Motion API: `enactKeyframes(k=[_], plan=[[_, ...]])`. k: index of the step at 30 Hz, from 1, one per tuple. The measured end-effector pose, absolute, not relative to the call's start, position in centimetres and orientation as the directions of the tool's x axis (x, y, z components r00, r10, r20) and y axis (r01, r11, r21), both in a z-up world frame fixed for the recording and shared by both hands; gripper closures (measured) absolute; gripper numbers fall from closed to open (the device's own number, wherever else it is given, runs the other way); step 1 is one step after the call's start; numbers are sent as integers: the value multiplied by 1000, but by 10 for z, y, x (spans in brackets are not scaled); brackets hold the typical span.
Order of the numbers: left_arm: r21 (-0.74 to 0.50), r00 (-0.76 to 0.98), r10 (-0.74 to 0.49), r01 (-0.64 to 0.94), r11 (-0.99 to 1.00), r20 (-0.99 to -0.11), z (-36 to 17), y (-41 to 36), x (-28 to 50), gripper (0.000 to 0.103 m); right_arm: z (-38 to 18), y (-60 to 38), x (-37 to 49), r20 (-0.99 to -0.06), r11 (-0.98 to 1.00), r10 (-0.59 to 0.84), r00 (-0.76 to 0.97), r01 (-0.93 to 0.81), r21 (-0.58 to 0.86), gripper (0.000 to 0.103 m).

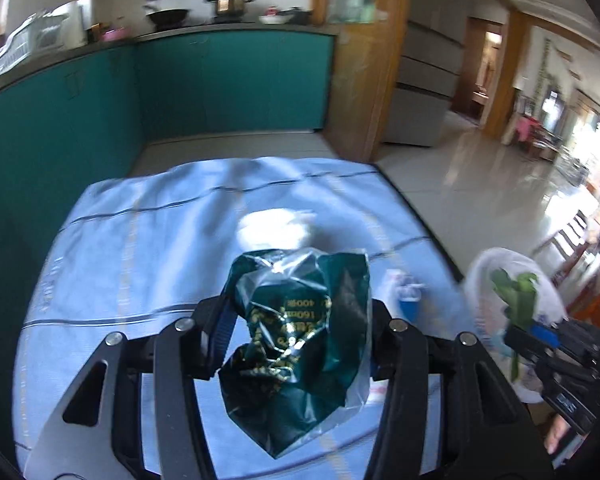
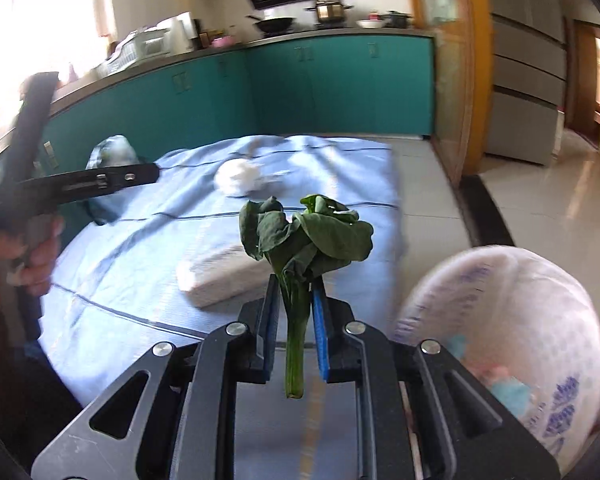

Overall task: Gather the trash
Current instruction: 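Carry the wrapper and leaves over the bin and open both grippers, then grasp the white tissue with the left gripper while the right gripper grasps the ointment box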

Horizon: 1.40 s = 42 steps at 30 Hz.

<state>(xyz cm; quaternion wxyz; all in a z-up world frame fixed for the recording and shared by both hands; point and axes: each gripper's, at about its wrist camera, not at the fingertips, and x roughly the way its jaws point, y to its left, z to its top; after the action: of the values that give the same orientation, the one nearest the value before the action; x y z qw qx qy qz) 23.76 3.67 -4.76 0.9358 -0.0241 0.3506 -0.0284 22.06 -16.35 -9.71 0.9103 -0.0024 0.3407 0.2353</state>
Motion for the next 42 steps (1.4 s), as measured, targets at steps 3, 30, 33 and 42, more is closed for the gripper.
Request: enactKeyframes(k=[3, 30, 33, 42], plan=[[-78, 745, -135, 111, 991, -654, -48, -4, 238, 51, -95, -195, 216, -618, 923, 365, 696, -357, 144, 86], [-93, 619, -358, 418, 904, -699, -117, -206, 242, 21, -135, -355, 196, -693, 987, 48, 719, 72, 143, 42], [-18, 698, -258, 331, 944, -668, -100, -180, 245, 21, -125, -348, 194, -666, 989, 6, 746, 93, 114, 21], [153, 781, 193, -126, 980, -593, -64, -20, 320, 15, -110, -274, 222, -641, 959, 264, 720, -121, 258, 15]])
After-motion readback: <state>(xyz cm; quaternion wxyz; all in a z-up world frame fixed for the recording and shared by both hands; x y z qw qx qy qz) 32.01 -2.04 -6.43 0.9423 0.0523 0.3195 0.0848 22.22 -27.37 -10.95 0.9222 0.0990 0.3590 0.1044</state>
